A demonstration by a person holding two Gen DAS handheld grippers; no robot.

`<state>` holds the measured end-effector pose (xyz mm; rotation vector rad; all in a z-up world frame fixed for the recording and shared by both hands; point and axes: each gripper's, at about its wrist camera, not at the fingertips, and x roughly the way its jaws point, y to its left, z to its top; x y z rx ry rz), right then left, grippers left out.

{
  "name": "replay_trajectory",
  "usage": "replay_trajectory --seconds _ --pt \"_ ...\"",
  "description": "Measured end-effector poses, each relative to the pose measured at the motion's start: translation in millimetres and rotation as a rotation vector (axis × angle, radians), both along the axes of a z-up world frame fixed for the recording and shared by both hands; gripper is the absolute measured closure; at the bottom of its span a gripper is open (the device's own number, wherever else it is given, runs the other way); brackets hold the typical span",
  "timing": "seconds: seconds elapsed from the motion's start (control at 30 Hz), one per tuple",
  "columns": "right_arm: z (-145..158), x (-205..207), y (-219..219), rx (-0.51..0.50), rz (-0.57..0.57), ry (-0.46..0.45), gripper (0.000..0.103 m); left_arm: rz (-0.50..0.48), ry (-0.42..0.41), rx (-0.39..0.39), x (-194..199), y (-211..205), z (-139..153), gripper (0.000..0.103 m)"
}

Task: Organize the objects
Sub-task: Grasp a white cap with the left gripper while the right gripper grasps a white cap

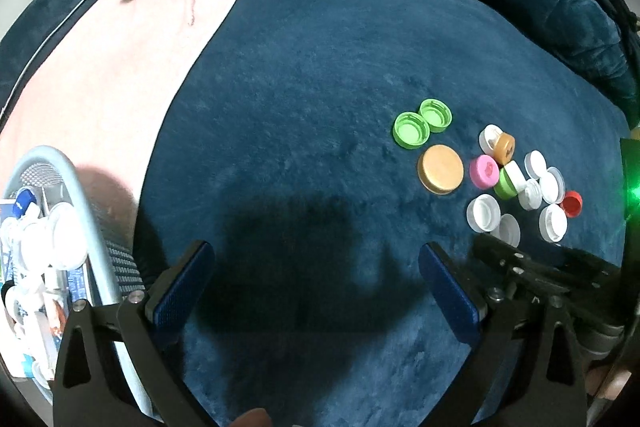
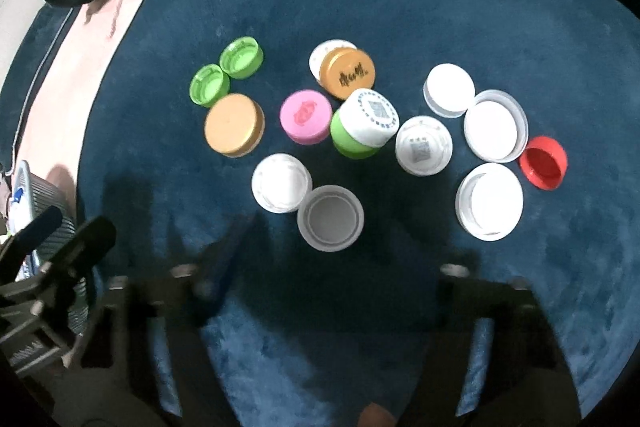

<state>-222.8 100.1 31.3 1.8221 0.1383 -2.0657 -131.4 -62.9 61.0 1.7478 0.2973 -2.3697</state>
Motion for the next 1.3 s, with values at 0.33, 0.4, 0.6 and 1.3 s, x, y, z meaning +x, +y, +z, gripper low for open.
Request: replay_trajectory --seconds 0.33,0.4,0.6,1.3 --pt "16 -1 48 -0.038 -0.138 0.022 0.070 -0.087 0.027 0.038 -12 33 -1 0.001" --pt "18 0 58 -0.045 -0.153 0.018 0.070 -0.117 0.036 0.049 -16 44 -1 0.001" --pt "32 -4 76 -0.086 -0.212 0.010 0.070 -0.195 0.031 0.055 -33 80 -14 0.001" --pt "42 -5 96 -0.123 -0.245 0.018 0.070 -0.247 0.014 0.102 -45 104 -17 0.072"
